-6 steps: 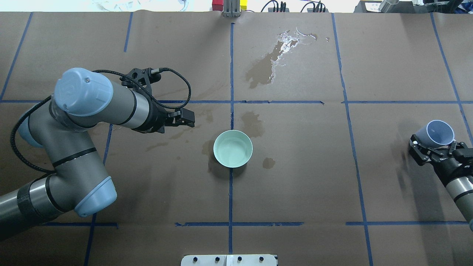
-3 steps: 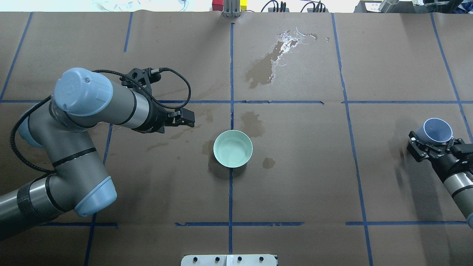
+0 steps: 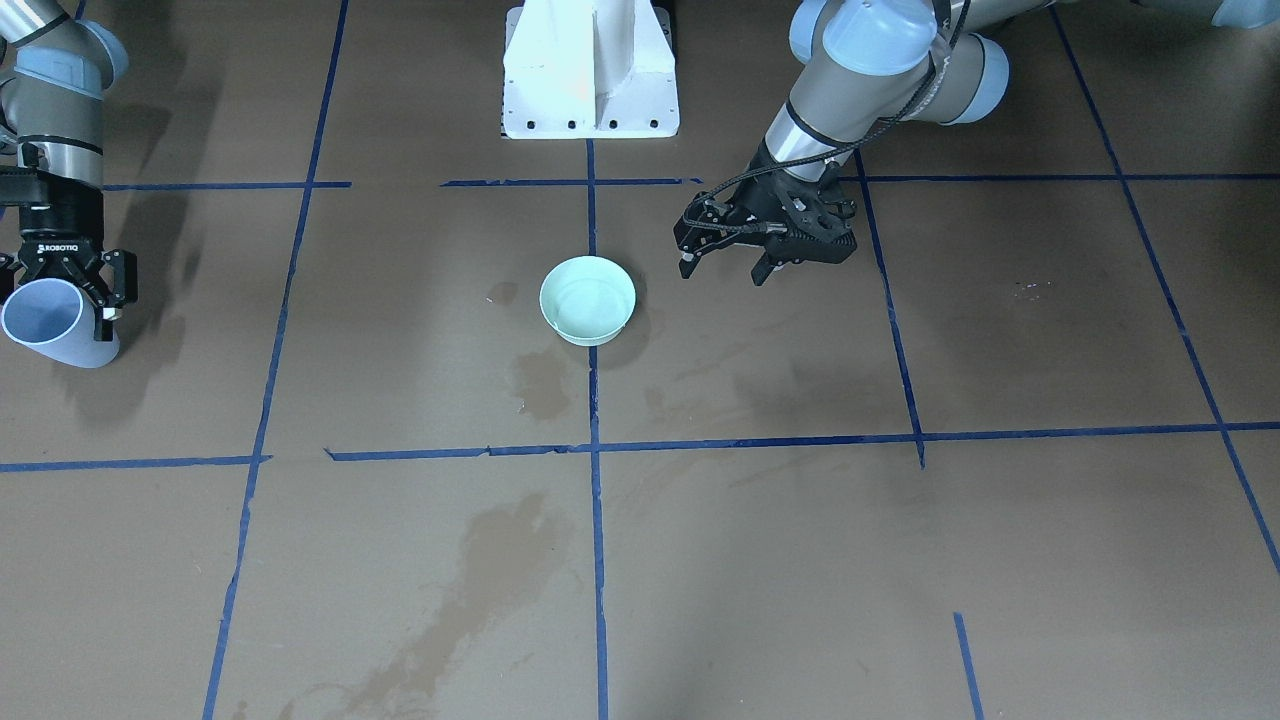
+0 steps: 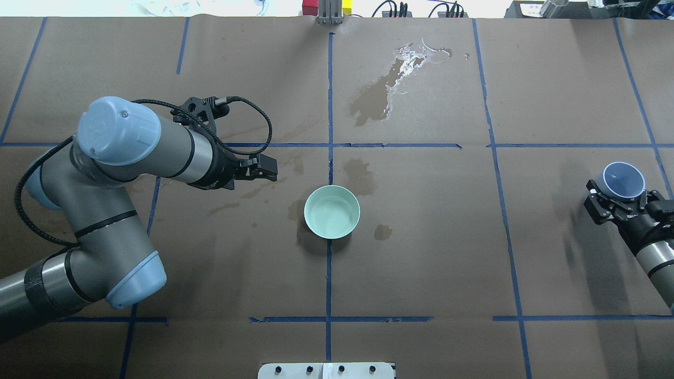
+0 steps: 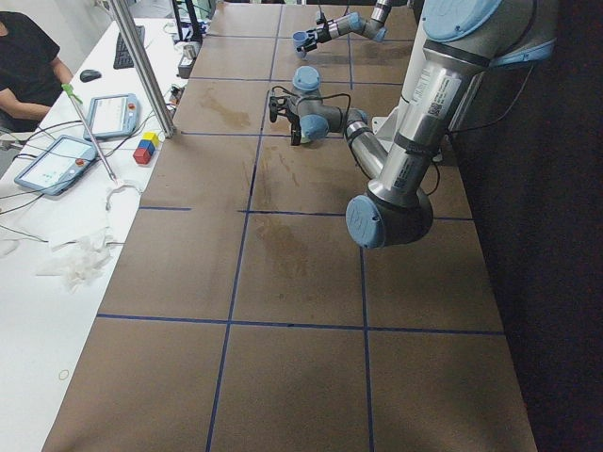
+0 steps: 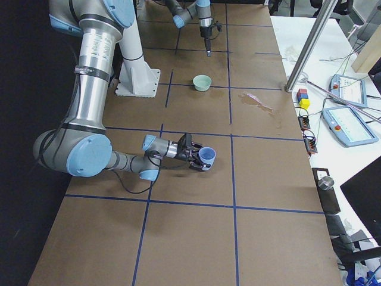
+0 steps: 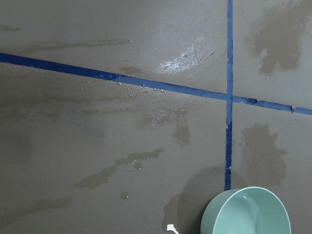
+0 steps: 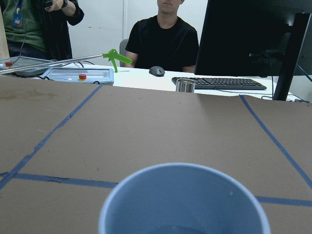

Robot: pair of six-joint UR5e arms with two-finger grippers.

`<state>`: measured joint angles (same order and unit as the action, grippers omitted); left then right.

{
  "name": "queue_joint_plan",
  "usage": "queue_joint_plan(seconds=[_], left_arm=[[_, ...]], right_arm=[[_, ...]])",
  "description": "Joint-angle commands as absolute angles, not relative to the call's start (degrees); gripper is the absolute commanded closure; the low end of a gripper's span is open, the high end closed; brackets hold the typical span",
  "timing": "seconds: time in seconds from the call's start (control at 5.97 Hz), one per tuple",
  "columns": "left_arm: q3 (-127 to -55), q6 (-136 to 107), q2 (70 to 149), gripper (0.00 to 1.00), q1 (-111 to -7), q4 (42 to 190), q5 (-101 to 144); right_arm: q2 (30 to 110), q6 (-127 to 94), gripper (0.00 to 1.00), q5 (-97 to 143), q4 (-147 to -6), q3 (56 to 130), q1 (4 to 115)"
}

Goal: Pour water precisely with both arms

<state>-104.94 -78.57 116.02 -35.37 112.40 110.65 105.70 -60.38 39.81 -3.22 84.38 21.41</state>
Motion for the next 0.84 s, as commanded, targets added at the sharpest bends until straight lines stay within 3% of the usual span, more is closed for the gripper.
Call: queue_joint_plan(seconds=[0.0,0.17,0.33,0.67], left_arm=[[-105.29,-78.57,115.93,0.0,-35.51,112.41,110.65],[-105.38,-78.57,115.93,0.0,-35.51,112.33,110.74],[-105.47,-78.57,115.93,0.0,-35.59,112.32,110.74],[-106.17,-78.57,114.7,0.0,-35.68,112.41,110.74]], right_arm=[[105.38,-53.31,0.74,40.87,-1.58,88.65,23.03],[104.77,-49.61,0.82,40.96,-1.67,90.86,22.68],[101.2,-47.31,0.79,41.83,-4.28,92.79,22.5],[90.74,-46.67,0.82,41.66,-11.23,93.87,20.93]])
